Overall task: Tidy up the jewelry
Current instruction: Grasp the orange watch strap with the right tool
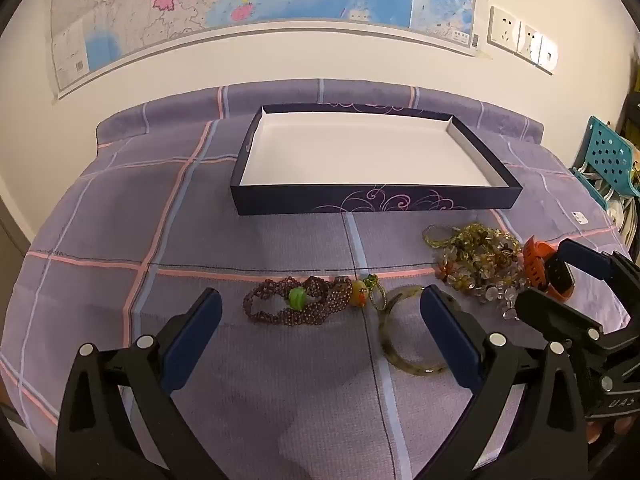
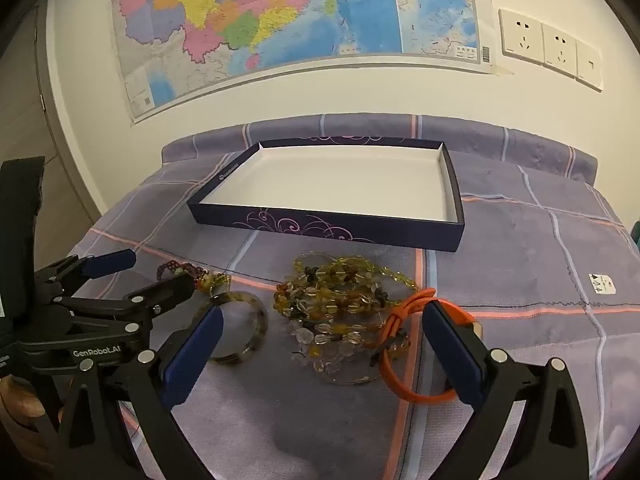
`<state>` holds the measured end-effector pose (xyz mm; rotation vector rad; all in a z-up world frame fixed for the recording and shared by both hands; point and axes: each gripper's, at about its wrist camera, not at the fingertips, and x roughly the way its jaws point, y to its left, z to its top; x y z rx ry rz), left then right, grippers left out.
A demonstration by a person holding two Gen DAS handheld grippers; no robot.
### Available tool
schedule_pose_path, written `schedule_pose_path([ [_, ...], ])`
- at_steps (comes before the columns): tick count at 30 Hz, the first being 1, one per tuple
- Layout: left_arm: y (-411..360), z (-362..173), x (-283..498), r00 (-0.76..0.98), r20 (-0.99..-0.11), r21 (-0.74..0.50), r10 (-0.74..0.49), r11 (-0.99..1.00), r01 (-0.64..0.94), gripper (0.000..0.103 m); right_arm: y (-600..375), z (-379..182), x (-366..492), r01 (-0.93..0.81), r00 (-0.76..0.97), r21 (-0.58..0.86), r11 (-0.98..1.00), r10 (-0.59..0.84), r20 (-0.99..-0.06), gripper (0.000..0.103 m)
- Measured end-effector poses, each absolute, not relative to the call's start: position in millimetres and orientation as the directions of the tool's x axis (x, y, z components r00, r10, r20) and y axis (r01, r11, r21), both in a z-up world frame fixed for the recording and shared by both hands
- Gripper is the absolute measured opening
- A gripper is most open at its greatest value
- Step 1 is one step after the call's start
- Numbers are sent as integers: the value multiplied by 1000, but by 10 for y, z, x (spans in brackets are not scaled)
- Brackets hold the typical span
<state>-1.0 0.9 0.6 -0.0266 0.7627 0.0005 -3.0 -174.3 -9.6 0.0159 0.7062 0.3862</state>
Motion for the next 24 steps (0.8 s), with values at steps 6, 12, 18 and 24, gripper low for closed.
schedule_pose_path([
  [6, 56, -33, -47, 723, -691, -19, -6, 1000, -10, 97, -1694, -136, -42, -342, 685, 149, 928, 355, -636, 96],
  [12, 47, -45, -28, 715, -699, -6, 6, 1000, -15, 97, -1695, -139, -20, -349, 683, 140, 927, 354, -639, 96],
  [18, 51, 8, -38, 715, -699, 1, 15, 1000, -19, 97, -1718, -155, -31, -343, 686, 145, 928, 353, -637, 96],
  [24, 56, 8, -37, 715, -699, 4, 17, 1000, -20, 97, -1716, -155, -32, -342, 685, 147, 928, 353, -638, 96],
])
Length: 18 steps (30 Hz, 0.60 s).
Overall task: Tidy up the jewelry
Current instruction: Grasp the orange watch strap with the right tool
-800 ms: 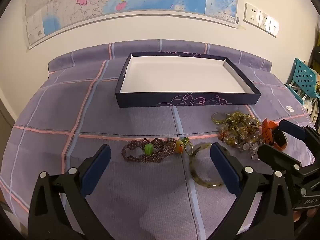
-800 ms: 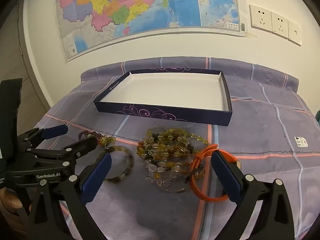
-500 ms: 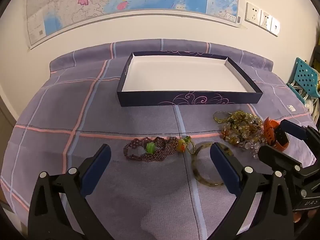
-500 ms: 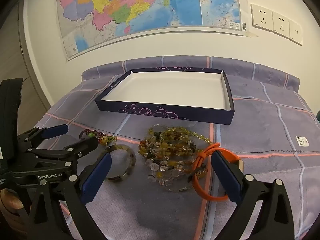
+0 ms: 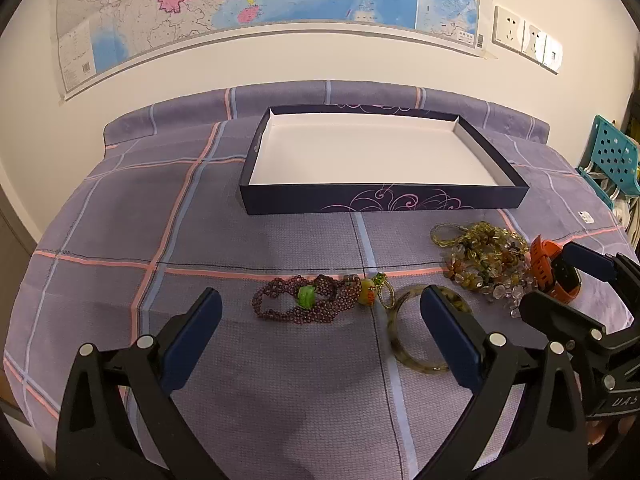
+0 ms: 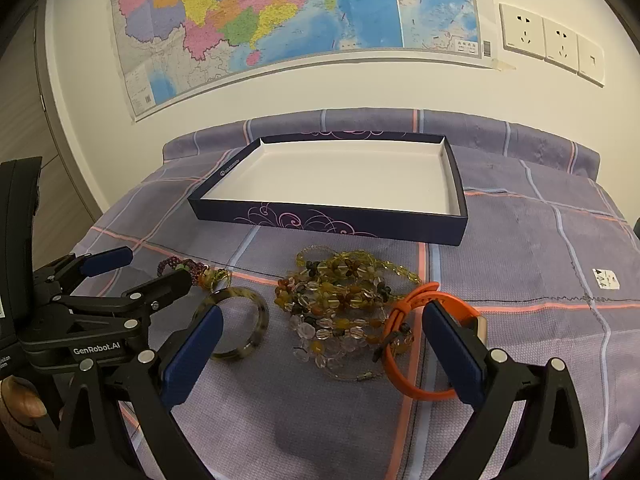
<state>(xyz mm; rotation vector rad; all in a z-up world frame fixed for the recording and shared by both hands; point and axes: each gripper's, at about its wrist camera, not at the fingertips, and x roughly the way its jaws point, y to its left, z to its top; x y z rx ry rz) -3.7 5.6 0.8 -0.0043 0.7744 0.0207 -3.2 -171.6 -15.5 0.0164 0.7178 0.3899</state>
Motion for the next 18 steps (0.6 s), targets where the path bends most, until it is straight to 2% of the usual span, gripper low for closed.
schedule_pose_path([
  [18, 62, 14, -19, 708, -706, 10, 17, 1000, -14, 97, -1737, -164, -28, -346, 674, 162, 924, 365, -642, 96],
])
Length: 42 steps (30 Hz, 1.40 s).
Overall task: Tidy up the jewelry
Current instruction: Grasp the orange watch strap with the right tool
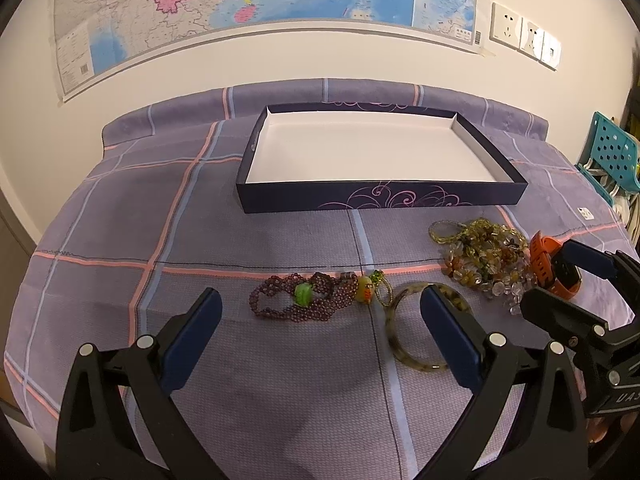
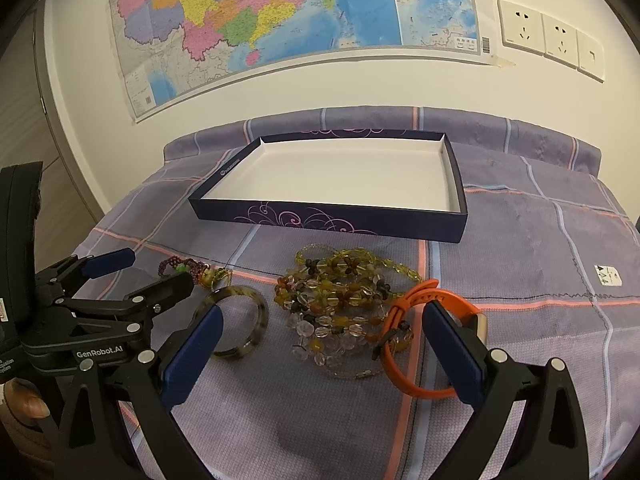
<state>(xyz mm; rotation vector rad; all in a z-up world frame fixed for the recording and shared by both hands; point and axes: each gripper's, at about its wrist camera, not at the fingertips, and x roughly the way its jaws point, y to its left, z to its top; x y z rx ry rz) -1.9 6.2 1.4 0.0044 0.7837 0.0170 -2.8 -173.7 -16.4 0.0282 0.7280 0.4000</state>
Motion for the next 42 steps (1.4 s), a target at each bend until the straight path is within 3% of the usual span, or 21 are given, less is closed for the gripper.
schedule_pose_path([
  [42, -37, -66, -23, 701, -713, 14, 13, 1000, -5, 97, -1767, -185, -51, -351, 665, 196, 916, 391, -636, 96],
])
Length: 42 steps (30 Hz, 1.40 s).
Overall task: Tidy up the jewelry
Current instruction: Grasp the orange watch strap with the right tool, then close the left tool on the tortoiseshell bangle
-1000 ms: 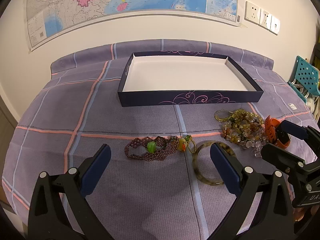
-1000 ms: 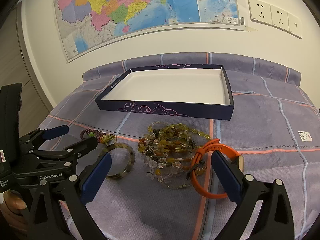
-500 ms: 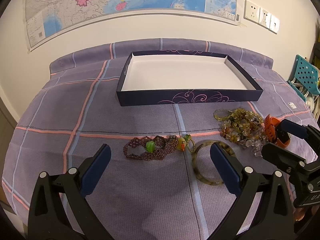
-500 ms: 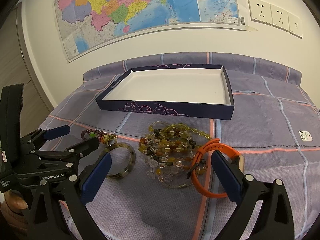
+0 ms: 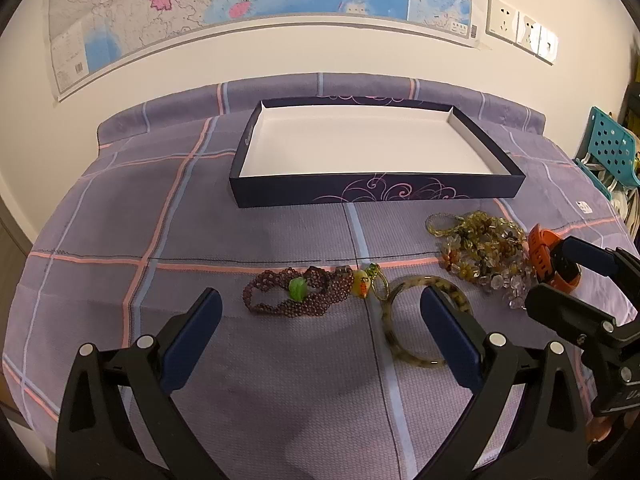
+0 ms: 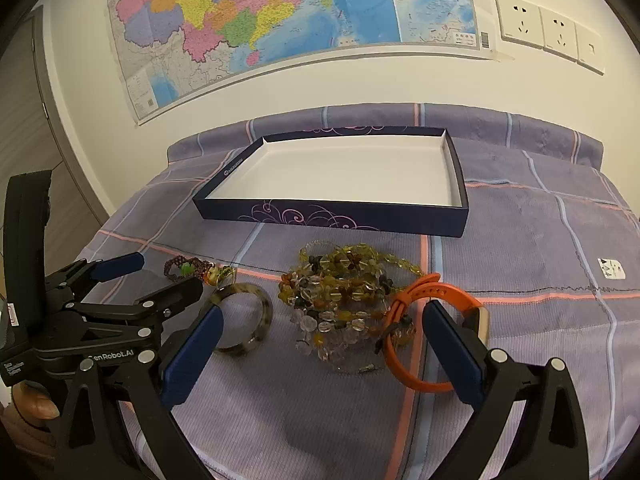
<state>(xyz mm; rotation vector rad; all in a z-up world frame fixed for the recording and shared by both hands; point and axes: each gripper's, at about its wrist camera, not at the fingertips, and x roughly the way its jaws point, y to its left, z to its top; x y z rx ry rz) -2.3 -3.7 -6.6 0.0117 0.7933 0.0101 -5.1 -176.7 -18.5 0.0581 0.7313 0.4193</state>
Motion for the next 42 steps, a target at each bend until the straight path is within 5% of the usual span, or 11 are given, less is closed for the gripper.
schedule_pose_path([
  [15, -51, -105, -38, 694, -720, 2, -8, 1000, 13, 97, -2133, -195, -82, -230, 698, 199, 953, 304, -649, 90],
  [18, -76, -110, -44, 693, -721, 3, -14, 1000, 23, 97, -2303, -262, -50, -168, 687, 212, 963, 268, -676, 81],
  [28, -95, -129, -35, 686, -727, 0, -24, 999, 34, 97, -2563, -435, -9, -124, 603, 263, 957, 283, -746, 19],
  [32, -117, -143, -29, 682, -731, -2, -30, 999, 42, 97, -2492, -368, -22, -214, 604, 152, 965, 253, -756, 10],
  [40, -192, -152, -34, 678, -732, -8, -68, 996, 91, 97, -2396, -270, 65, -347, 646, -72, 935, 182, -741, 11],
  [42, -222, -156, -36, 672, -736, -9, -83, 994, 112, 94, -2462, -252, 69, -321, 645, -40, 946, 188, -740, 29],
])
